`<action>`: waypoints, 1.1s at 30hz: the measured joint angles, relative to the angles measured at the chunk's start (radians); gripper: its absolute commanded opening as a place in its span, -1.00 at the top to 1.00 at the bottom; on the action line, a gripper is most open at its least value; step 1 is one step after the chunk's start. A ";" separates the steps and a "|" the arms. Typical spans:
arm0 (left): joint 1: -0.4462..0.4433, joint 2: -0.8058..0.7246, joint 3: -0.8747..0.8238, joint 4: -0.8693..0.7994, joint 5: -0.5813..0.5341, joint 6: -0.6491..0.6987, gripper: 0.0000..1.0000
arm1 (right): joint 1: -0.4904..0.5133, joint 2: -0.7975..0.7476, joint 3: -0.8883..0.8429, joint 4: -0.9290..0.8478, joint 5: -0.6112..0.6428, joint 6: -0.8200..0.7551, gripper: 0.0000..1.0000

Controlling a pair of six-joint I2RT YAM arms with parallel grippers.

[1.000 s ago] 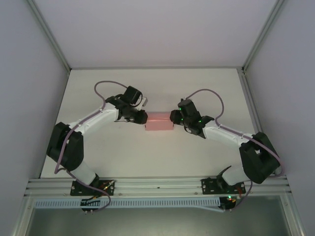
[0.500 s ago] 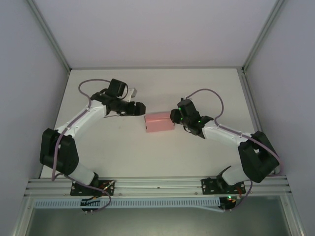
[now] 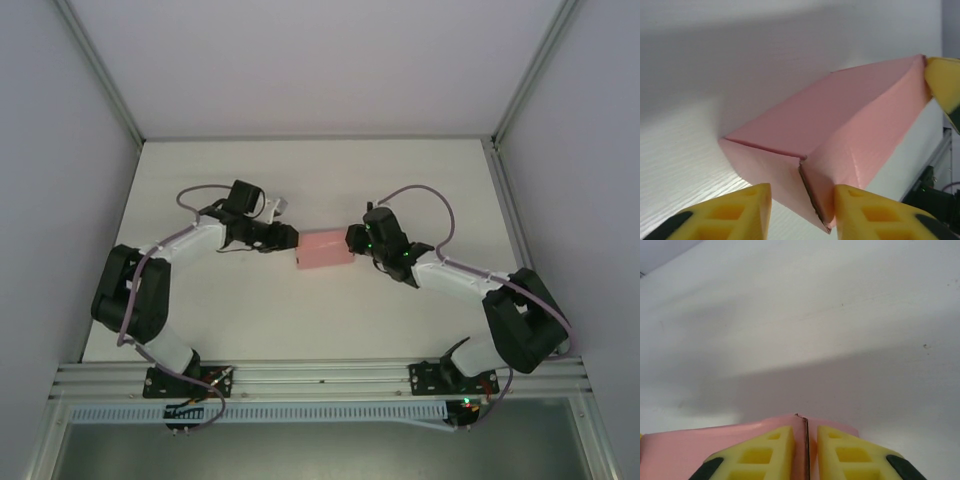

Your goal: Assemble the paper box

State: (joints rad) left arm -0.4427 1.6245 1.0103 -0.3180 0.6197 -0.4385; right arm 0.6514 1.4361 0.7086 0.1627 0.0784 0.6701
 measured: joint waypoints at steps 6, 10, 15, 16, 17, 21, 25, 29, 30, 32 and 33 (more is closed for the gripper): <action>0.010 -0.016 -0.061 0.094 0.061 -0.016 0.75 | -0.005 -0.007 -0.135 0.264 -0.008 -0.025 0.72; 0.011 -0.014 -0.071 0.117 0.068 -0.014 0.78 | -0.006 0.003 -0.194 0.395 -0.008 -0.042 0.76; 0.011 -0.006 -0.063 0.124 0.069 0.003 0.67 | -0.008 -0.004 -0.222 0.451 -0.006 -0.053 0.82; 0.011 -0.004 -0.060 0.125 0.070 0.004 0.58 | -0.009 -0.005 -0.223 0.452 -0.006 -0.056 0.72; 0.011 -0.002 -0.050 0.113 0.069 0.011 0.48 | -0.010 -0.012 -0.222 0.443 -0.006 -0.061 0.57; -0.006 0.029 0.020 0.045 0.007 0.049 0.07 | -0.014 -0.043 -0.181 0.303 -0.004 -0.081 0.28; -0.017 0.050 0.093 -0.034 -0.061 0.086 -0.26 | -0.010 -0.032 -0.069 0.106 -0.041 -0.098 0.10; -0.028 0.056 0.193 -0.097 -0.108 0.121 -0.67 | 0.006 -0.032 0.006 -0.038 -0.073 -0.122 -0.21; -0.029 0.056 0.223 -0.113 -0.121 0.129 -0.97 | 0.007 -0.032 0.030 -0.075 -0.075 -0.134 -0.27; -0.029 0.050 0.278 -0.134 -0.150 0.140 -1.00 | 0.007 -0.032 0.085 -0.147 -0.076 -0.157 -0.43; -0.029 0.042 0.302 -0.146 -0.172 0.145 -0.99 | 0.007 -0.032 0.118 -0.181 -0.076 -0.177 -0.56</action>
State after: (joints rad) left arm -0.4713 1.6665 1.3125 -0.4641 0.4480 -0.2939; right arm 0.6582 1.4036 0.8265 -0.0181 0.0029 0.4927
